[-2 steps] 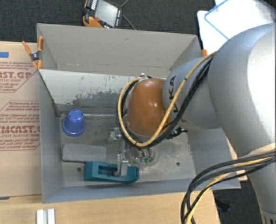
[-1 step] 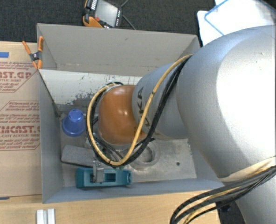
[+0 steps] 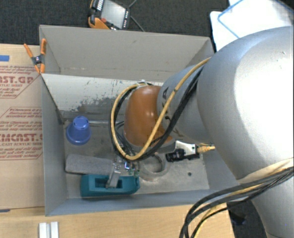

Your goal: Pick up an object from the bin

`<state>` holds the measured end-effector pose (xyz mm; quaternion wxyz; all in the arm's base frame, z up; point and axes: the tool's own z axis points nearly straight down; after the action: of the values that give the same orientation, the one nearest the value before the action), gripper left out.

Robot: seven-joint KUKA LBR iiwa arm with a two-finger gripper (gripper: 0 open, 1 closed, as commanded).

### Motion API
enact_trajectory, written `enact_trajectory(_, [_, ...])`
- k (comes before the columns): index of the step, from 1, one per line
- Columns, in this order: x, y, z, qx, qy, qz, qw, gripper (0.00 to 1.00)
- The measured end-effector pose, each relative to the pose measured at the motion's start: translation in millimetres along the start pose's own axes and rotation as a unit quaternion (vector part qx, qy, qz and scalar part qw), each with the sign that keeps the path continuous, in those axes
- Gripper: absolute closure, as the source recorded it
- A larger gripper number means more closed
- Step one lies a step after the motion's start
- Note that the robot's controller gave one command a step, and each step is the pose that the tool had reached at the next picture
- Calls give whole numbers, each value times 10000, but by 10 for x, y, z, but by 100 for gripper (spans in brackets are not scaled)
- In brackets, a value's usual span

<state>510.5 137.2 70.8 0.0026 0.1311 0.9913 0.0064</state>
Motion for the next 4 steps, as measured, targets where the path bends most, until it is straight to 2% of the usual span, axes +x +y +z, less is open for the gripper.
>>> enact_trajectory(1, [121,310,-12,-24,-112,-2756,9612,0])
enact_trajectory(2, [253,228,-97,-23,-148,-2519,9676,0])
enact_trajectory(3, [225,322,-24,-31,-172,-2839,9587,0])
enact_trajectory(4, [234,206,-34,-39,-283,-3942,9186,0])
